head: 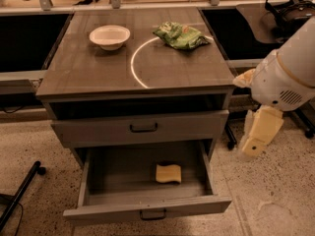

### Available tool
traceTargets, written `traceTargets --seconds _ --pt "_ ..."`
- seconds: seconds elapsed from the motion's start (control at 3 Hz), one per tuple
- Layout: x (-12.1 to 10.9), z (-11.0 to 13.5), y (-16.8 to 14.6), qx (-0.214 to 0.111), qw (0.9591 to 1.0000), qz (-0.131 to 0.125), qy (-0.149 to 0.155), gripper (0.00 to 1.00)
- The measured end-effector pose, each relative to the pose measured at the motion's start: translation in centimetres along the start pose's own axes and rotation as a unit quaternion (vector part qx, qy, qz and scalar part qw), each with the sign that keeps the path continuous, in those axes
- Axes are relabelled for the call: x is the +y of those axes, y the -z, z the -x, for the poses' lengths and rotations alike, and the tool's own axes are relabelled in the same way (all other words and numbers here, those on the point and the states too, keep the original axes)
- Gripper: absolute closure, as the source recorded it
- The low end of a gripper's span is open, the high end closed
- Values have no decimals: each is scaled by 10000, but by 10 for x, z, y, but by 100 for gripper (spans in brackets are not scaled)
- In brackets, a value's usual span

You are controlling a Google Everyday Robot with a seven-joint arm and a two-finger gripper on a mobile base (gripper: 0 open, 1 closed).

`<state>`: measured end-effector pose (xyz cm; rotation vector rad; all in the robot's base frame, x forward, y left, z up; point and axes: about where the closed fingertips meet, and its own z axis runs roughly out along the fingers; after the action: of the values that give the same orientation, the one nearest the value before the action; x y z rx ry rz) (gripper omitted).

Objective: Pick sponge from middle drawer and place on counter

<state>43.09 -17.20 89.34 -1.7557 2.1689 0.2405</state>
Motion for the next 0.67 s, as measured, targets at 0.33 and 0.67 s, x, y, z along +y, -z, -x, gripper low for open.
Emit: traceTargets --seconds 0.33,0.67 --pt "12 7 -35 -330 9988 353 -10 0" --pt "12 7 -35 -330 9988 353 -9 0"
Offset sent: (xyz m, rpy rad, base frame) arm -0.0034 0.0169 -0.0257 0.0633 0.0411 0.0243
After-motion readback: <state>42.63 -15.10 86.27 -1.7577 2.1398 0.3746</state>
